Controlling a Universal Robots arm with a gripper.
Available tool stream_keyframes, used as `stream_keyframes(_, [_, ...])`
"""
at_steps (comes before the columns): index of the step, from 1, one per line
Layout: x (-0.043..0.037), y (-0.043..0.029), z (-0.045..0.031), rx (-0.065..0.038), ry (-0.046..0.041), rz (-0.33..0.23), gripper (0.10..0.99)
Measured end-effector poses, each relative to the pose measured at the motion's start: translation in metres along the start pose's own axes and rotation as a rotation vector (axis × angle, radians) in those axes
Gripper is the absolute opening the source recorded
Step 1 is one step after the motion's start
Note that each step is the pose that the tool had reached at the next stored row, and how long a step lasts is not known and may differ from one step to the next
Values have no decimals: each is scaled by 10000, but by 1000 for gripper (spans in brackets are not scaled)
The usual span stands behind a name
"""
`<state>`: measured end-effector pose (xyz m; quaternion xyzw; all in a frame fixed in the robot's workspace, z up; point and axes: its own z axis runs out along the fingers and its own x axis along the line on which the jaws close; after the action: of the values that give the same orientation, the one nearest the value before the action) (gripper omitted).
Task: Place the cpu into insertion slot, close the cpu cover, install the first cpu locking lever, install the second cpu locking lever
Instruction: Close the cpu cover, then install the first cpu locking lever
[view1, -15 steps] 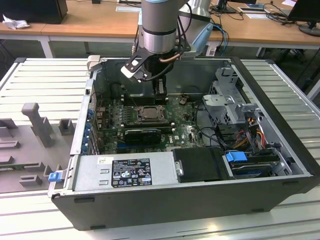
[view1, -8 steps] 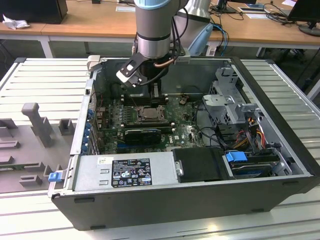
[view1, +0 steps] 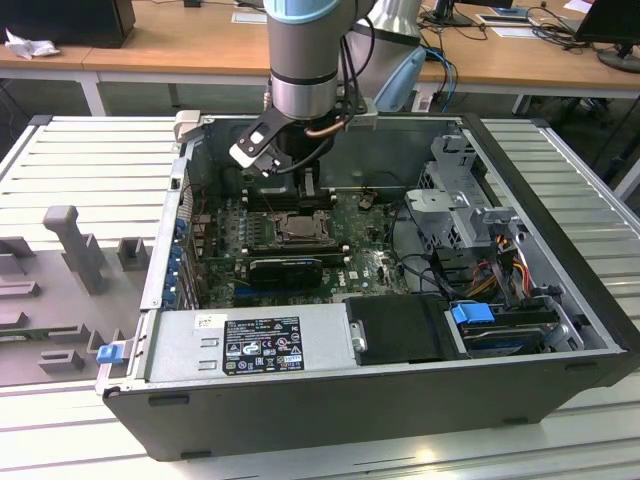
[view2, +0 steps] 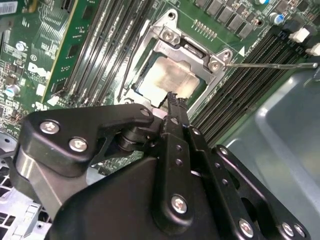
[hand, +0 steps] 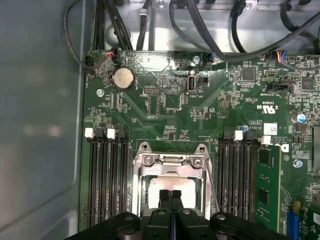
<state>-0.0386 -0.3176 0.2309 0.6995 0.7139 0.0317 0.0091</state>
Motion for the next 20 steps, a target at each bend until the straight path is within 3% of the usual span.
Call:
stream_keyframes(3, [0,-27,-3,2,22,1,106])
stream_keyframes(20, [1,-28,-40,0,30,-1,106])
